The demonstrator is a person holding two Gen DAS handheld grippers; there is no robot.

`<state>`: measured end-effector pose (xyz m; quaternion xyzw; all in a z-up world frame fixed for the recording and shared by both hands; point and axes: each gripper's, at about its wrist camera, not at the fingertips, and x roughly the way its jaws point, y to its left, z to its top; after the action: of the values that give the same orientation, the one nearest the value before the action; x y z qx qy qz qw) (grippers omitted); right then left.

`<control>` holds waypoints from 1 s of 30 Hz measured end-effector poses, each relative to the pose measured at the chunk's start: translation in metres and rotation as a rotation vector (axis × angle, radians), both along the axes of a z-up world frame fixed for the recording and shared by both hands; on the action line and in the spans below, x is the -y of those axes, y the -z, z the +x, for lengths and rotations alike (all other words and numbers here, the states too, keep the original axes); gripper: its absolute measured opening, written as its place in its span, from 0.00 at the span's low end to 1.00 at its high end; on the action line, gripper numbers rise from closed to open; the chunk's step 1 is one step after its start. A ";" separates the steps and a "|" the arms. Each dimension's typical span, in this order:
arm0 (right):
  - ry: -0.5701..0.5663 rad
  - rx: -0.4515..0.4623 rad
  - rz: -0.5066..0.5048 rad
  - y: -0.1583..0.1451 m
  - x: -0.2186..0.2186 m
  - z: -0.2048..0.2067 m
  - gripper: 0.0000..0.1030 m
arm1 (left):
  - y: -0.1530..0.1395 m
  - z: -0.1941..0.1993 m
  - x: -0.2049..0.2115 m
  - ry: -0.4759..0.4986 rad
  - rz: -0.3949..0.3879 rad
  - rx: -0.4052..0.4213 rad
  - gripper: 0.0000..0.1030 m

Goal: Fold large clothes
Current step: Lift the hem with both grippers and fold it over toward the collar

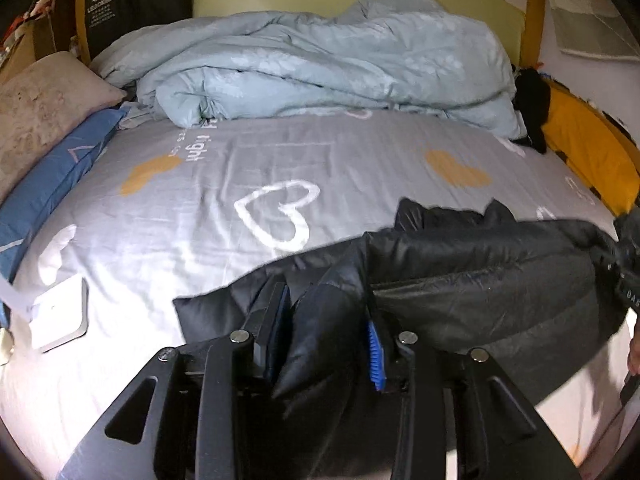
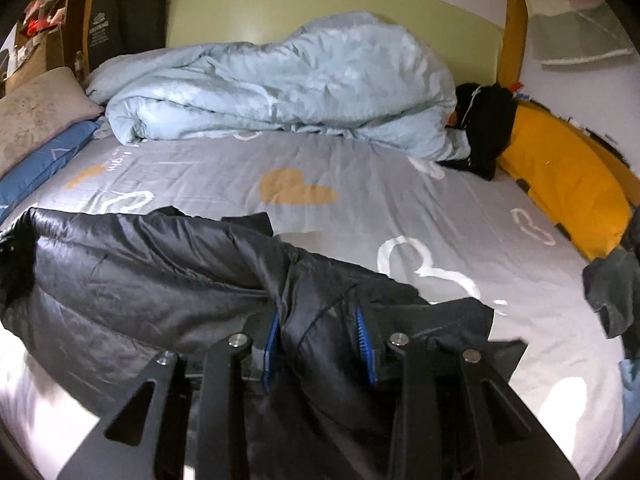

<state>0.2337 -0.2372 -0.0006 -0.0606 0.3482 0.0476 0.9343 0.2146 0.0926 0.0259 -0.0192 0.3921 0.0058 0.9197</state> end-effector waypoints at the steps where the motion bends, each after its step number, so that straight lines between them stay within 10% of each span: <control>1: 0.002 -0.005 0.004 0.002 0.001 0.004 0.29 | 0.002 0.005 0.001 0.005 0.010 0.010 0.34; 4: 0.007 0.003 0.020 0.003 0.005 0.008 0.29 | 0.005 0.006 0.008 0.034 0.081 0.071 0.39; 8: 0.023 0.000 0.022 0.005 0.009 0.008 0.29 | -0.008 -0.011 0.004 -0.004 0.120 0.183 0.76; 14: 0.032 0.041 0.033 0.000 0.014 0.002 0.32 | -0.029 -0.046 -0.021 -0.043 0.060 0.208 0.77; 19: 0.117 0.121 0.001 -0.018 0.030 -0.021 0.76 | -0.024 -0.063 -0.036 -0.083 0.033 0.152 0.80; 25: 0.155 0.004 0.222 -0.036 0.084 -0.040 0.90 | 0.013 -0.044 -0.056 -0.145 0.024 0.024 0.77; 30: 0.151 -0.134 0.299 -0.014 0.110 -0.028 0.91 | 0.038 -0.023 -0.069 -0.139 -0.091 -0.040 0.36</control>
<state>0.2062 -0.3468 0.0134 0.1085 0.4021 0.0325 0.9086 0.1918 0.1614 -0.0117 -0.0878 0.4079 0.0521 0.9073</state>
